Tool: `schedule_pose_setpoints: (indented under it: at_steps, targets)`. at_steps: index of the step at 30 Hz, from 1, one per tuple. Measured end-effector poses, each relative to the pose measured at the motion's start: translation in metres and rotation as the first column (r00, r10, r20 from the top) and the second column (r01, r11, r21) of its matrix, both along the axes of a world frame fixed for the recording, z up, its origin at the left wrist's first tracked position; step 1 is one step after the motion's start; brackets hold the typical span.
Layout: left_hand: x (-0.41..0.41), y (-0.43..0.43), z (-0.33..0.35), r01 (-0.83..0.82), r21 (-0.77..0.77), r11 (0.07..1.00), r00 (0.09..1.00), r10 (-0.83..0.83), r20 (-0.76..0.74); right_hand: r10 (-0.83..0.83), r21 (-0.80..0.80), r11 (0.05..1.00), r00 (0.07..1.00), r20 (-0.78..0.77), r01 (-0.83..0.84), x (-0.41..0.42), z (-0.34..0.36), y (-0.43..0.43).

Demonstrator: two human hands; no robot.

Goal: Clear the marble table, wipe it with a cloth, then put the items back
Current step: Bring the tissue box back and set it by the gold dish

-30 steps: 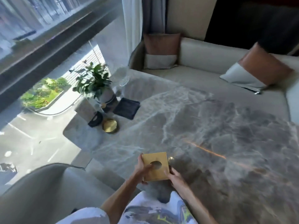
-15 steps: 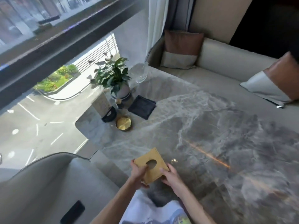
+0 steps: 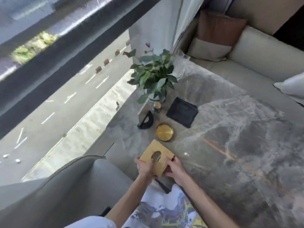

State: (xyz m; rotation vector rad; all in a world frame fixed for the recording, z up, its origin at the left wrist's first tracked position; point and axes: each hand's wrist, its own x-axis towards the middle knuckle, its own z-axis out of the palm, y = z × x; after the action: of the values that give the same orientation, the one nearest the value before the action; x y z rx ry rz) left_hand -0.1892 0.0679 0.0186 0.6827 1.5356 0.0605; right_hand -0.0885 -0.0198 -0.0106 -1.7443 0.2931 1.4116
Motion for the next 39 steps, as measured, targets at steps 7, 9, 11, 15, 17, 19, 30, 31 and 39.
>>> schedule_pose_setpoints:
  at_steps: [7,9,11,15,17,19,30,31,39]
  targets:
    - [-0.03,0.085,-0.004,0.121,-0.091,0.988,0.992,-0.125,-0.032,0.001,-0.07,0.998,1.0,0.027,0.001,-0.032,0.006,0.078]
    - [-0.034,0.101,-0.004,0.183,-0.139,0.973,0.981,-0.19,-0.04,0.011,-0.108,0.994,0.999,0.031,-0.007,-0.034,0.001,0.087]
    - [-0.038,0.113,-0.006,0.248,-0.155,0.956,0.966,-0.257,-0.036,0.009,-0.115,0.993,0.999,0.038,-0.005,-0.036,-0.001,0.094]
    - [-0.036,0.132,-0.004,0.448,-0.17,0.878,0.881,-0.466,-0.084,-0.052,-0.116,0.991,0.996,0.07,0.06,-0.038,0.005,0.103]
    - [-0.034,0.14,-0.005,0.577,-0.144,0.804,0.795,-0.593,-0.128,-0.074,-0.097,0.992,0.994,0.082,0.082,-0.038,0.003,0.102]
    - [-0.034,0.144,-0.013,0.669,-0.055,0.741,0.733,-0.67,-0.114,-0.07,-0.09,0.993,0.996,0.052,0.074,-0.04,-0.001,0.099]
    - [-0.015,0.135,-0.092,0.863,0.048,0.502,0.501,-0.844,-0.19,-0.043,-0.123,0.991,0.988,0.148,0.061,-0.032,0.003,0.085]
    - [-0.009,0.134,-0.062,0.868,0.058,0.493,0.495,-0.852,-0.171,-0.044,-0.127,0.99,0.987,0.151,0.064,-0.03,0.006,0.083]
    - [-0.001,0.122,-0.008,0.851,0.047,0.524,0.526,-0.844,-0.104,-0.025,-0.126,0.991,0.991,0.134,0.042,-0.023,0.01,0.07]
